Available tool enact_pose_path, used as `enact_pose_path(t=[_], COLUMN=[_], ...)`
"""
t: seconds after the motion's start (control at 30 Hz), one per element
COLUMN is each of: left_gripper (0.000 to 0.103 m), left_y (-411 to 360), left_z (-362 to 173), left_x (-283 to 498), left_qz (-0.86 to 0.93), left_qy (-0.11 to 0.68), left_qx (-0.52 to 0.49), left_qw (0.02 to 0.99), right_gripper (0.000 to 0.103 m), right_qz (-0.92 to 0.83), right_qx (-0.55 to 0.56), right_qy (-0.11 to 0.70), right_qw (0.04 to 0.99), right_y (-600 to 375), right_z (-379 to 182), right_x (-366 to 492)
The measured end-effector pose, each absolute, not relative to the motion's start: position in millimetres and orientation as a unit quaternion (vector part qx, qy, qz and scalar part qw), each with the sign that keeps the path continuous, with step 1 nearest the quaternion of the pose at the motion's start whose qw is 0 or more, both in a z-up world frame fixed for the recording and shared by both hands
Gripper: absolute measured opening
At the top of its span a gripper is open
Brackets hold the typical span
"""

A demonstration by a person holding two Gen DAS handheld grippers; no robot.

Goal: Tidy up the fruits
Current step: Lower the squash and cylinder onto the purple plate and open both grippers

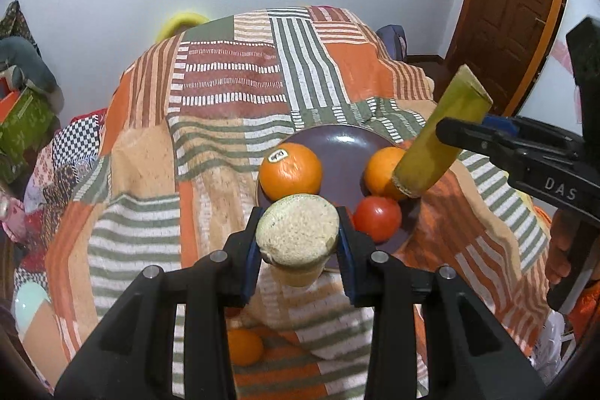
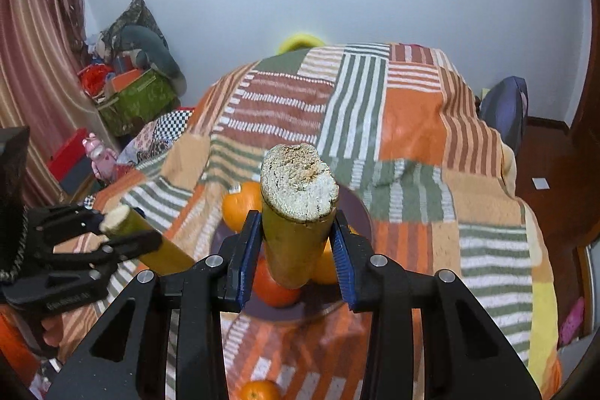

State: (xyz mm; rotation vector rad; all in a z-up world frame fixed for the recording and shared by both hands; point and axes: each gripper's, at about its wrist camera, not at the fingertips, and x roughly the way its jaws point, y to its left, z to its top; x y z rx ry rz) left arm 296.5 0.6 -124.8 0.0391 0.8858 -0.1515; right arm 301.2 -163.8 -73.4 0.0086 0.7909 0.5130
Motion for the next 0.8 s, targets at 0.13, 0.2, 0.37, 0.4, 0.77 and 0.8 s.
enact_pose_path(t=[0.13, 0.2, 0.37, 0.4, 0.77, 0.8], left_gripper=[0.035, 0.035, 0.035, 0.035, 0.038, 0.039], left_y=[-1, -2, -10, -12, -21, -21], left_z=[-130, -132, -138, -139, -151, -151], left_x=[310, 317, 331, 333, 357, 358], left_qz=[-0.068, -0.062, -0.056, -0.053, -0.06, -0.059], left_qy=[0.433, 0.433, 0.434, 0.431, 0.445, 0.443], left_qx=[0.024, 0.025, 0.038, 0.043, 0.04, 0.039], left_qw=[0.899, 0.899, 0.899, 0.9, 0.893, 0.894], right_gripper=[0.034, 0.034, 0.034, 0.034, 0.033, 0.033], right_qz=[0.255, 0.259, 0.271, 0.272, 0.267, 0.27], right_qx=[0.006, 0.005, 0.013, 0.015, 0.03, 0.03], right_qy=[0.384, 0.389, 0.4, 0.401, 0.436, 0.437], right_qw=[0.887, 0.884, 0.875, 0.874, 0.859, 0.857], right_y=[-152, -145, -135, -135, -137, -136], right_z=[-80, -86, -99, -99, -122, -124], right_x=[312, 317, 325, 327, 349, 350])
